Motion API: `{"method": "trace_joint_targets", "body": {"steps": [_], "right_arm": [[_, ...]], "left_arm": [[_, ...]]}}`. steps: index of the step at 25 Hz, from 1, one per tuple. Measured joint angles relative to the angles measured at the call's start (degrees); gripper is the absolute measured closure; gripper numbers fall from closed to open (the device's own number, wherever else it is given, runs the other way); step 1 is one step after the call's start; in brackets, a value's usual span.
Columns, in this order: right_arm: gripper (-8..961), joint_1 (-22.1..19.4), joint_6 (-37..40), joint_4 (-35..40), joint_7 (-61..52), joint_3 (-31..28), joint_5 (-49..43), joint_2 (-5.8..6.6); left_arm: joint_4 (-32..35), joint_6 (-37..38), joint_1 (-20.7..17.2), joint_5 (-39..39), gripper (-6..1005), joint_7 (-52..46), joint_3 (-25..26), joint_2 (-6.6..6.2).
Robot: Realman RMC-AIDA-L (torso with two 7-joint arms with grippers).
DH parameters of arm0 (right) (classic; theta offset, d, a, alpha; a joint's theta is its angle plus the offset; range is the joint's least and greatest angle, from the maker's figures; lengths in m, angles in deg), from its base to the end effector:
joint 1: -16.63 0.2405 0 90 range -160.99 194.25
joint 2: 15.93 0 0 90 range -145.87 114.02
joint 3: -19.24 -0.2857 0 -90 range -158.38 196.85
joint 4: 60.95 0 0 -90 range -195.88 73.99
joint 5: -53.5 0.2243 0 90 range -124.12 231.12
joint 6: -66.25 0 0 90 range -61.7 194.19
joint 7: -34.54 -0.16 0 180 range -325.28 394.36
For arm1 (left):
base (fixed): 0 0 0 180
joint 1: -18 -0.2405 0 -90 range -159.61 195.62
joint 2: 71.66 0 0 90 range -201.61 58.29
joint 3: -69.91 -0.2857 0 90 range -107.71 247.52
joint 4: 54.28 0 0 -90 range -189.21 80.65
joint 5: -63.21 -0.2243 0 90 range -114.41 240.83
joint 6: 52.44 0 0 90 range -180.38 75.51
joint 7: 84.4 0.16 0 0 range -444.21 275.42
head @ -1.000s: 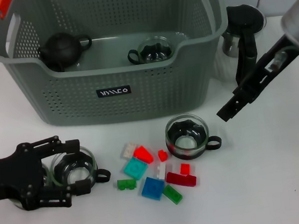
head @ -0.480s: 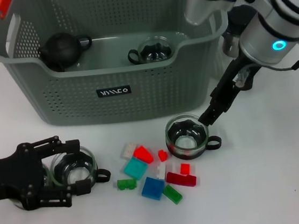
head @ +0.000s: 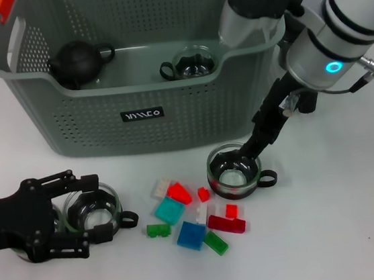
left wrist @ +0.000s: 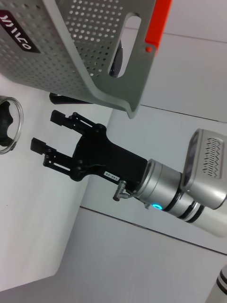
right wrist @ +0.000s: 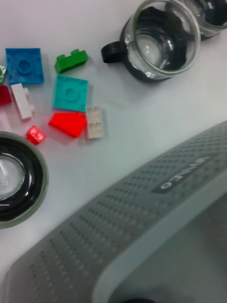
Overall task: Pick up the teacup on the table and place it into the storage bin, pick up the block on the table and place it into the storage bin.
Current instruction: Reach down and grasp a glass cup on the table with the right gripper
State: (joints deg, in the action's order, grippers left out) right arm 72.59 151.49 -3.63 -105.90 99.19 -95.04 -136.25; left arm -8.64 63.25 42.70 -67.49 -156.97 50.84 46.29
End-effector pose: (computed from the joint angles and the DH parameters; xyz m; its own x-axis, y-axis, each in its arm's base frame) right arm 0.1232 0.4308 -0.0780 0.8285 -0.4376 0.3495 -0.3390 -0.8886 -0.3090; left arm -0.3238 0.2788 0.0304 0.7959 0.3125 0.5186 0.3906 -0.9194 -0.0454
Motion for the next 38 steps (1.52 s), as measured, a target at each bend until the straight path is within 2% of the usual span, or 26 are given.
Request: {"method": "trace_joint_targets", "body": {"steps": [6,26,38], "right_arm": [[208,-0.28,-0.53,-0.08,1.28,1.54,0.02,-0.01],[214,-1.28,-6.37,-5.05,6.54,1.63,5.34,0.00],[222,-2.71,-7.09,-4.86,5.71,0.60,6.01,0.00]], "left_arm": [[-0.03,-0.08,-0.26,0.00,64,0.03,0.00,0.04],[-0.11,-0.64,-0.62,0.01,65,0.47,0.10,0.18],[-0.11,-0.64,-0.85,0.01,65,0.51,0.14,0.21]]}}
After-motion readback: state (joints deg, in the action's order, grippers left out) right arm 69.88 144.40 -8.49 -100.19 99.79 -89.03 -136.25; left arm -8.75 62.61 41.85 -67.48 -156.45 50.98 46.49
